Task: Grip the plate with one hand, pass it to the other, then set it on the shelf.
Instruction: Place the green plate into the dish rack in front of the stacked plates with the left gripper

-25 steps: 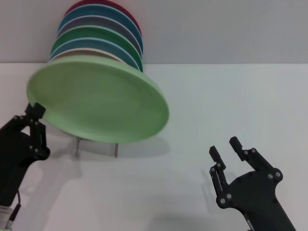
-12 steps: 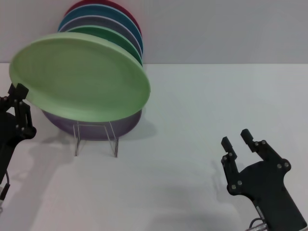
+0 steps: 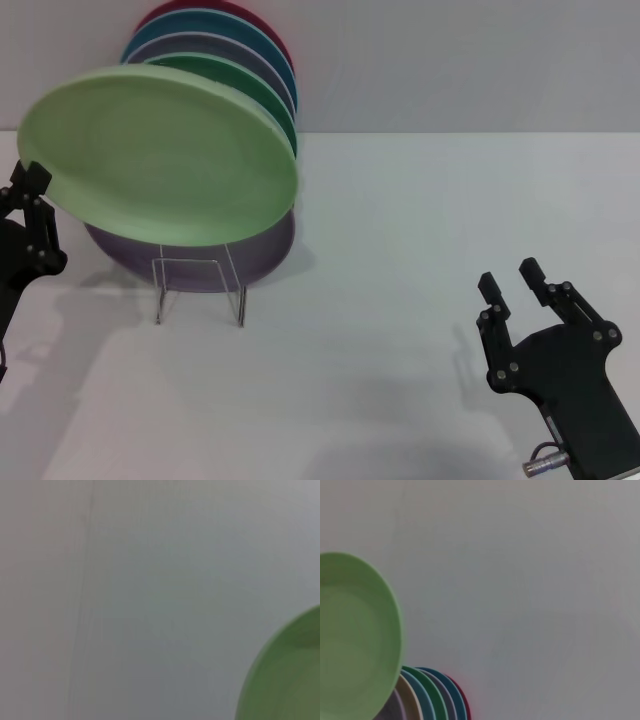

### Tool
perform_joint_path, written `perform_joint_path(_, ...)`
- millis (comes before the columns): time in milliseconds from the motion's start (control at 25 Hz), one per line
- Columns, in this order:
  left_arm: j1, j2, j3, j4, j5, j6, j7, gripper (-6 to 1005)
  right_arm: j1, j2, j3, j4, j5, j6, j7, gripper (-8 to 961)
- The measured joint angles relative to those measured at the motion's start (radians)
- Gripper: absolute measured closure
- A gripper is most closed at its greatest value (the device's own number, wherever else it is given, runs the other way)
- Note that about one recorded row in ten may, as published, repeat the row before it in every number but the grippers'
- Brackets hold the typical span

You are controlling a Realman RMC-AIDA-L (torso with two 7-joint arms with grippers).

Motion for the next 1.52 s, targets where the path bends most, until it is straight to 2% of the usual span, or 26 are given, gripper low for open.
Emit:
perform_joint_path(800, -0.012, 0.000, 0.022, 0.069, 0.011, -0.066, 0.095, 970, -0.009, 0.000, 0.010, 0.005, 0.001, -0.008, 0.000, 604)
perform_joint_path(1520, -0.013, -0.001, 0.035, 0.074, 0.023, -0.138, 0.147, 969, -0.012, 0.001, 0.012, 0.010, 0.002, -0.010, 0.000, 605)
